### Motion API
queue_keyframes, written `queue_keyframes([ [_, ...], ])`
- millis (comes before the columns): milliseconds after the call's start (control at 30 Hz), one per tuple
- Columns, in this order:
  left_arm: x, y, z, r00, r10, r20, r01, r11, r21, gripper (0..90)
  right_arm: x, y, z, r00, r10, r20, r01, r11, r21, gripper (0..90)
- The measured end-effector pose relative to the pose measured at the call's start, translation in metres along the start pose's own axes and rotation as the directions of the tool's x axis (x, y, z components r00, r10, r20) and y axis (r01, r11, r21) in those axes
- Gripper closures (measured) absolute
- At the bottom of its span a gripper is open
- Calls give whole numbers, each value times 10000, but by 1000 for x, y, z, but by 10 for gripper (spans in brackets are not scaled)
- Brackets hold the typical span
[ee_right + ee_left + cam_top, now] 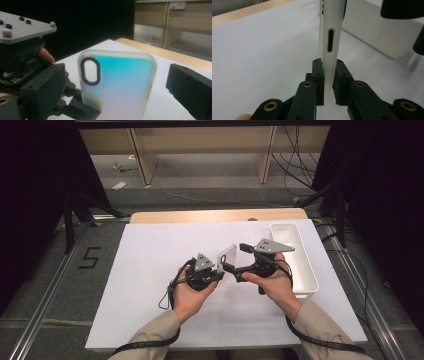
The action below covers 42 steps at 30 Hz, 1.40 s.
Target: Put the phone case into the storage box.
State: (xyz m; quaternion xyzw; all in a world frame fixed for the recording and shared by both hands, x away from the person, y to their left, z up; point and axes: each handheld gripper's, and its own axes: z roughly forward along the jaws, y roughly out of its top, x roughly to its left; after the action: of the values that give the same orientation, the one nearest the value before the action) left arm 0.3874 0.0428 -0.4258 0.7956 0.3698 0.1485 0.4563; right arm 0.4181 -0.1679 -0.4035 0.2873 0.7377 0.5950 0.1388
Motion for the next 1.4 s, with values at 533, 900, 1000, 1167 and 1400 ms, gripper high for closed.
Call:
queue_keyframes([
  [533,-7,2,6,9999,128,84,-127,9999,-102,808,-1,-4,3,9983,206,551,-199,9997,-134,51],
  [900,-8,1,6,9998,140,114,-138,9998,-133,808,2,-5,4,9966,148,809,-121,9994,-335,150],
  [1000,-8,2,6,9999,104,113,-102,9998,-174,808,3,-5,4,9966,138,808,-106,9991,-400,172],
  [1167,-8,3,4,9999,124,101,-121,9996,-274,806,5,-3,4,9963,135,847,-94,9988,-486,176],
  [1400,-7,4,2,9991,383,198,-373,9980,-516,736,6,0,1,9965,70,832,-27,9986,-520,179],
])
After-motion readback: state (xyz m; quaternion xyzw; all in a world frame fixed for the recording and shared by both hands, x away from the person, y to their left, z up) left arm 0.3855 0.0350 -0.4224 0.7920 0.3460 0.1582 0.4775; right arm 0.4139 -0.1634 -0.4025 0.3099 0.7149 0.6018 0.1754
